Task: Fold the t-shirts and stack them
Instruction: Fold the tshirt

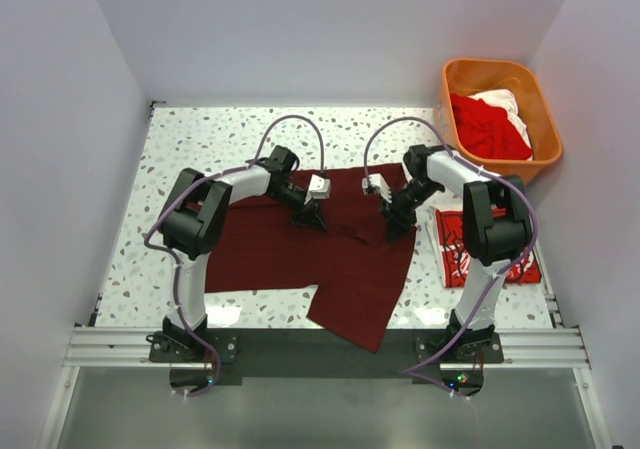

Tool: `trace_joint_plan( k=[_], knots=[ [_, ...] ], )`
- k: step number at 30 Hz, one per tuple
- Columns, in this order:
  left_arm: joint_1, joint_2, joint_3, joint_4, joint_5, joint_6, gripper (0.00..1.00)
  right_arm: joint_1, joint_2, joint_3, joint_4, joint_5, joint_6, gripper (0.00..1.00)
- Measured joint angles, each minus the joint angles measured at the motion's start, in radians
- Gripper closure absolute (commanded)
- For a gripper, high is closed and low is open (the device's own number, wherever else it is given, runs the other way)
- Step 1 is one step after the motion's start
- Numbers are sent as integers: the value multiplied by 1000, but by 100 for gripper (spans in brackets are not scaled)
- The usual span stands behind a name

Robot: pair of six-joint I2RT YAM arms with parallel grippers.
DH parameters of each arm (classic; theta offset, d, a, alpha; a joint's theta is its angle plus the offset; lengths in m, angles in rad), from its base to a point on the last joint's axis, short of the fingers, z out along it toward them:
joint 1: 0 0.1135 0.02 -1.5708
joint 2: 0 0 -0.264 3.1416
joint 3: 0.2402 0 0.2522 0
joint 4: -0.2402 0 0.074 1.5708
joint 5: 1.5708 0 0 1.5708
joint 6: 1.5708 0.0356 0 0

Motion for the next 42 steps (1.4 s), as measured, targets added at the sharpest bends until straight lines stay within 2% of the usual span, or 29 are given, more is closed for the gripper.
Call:
trace_joint_plan(
  k=[1, 3, 7, 11, 14, 19, 24, 28, 36, 42],
  knots=[
    [1, -7, 0, -15, 2, 15, 68, 1, 0, 0, -5, 0, -5, 59],
    [2, -24, 3, -69, 5, 69, 66, -2, 0, 5, -17, -2, 5, 60],
    [14, -38, 39, -213, 24, 186, 66, -20, 26, 95, -32, -26, 99, 62],
    [59, -42, 71, -326, 59, 231, 68, -35, 44, 184, 32, -48, 254, 64],
    [126, -56, 77, -333, 76, 188, 68, -31, 51, 217, 82, -44, 365, 67],
    [196, -157, 6, -174, 39, 4, 67, 7, 64, 249, 99, -34, 454, 71],
    [89, -289, -106, -21, -30, 2, 65, 60, 66, 247, 99, -23, 492, 71],
    [-15, -310, -193, 57, -80, 111, 62, 94, 84, 241, 100, -13, 515, 71],
    [-57, -217, -163, -3, -148, 359, 61, 111, 167, 217, 92, 37, 540, 71],
    [-84, -169, -154, -42, -196, 461, 60, 111, 198, 213, 93, 76, 570, 72]
  ],
)
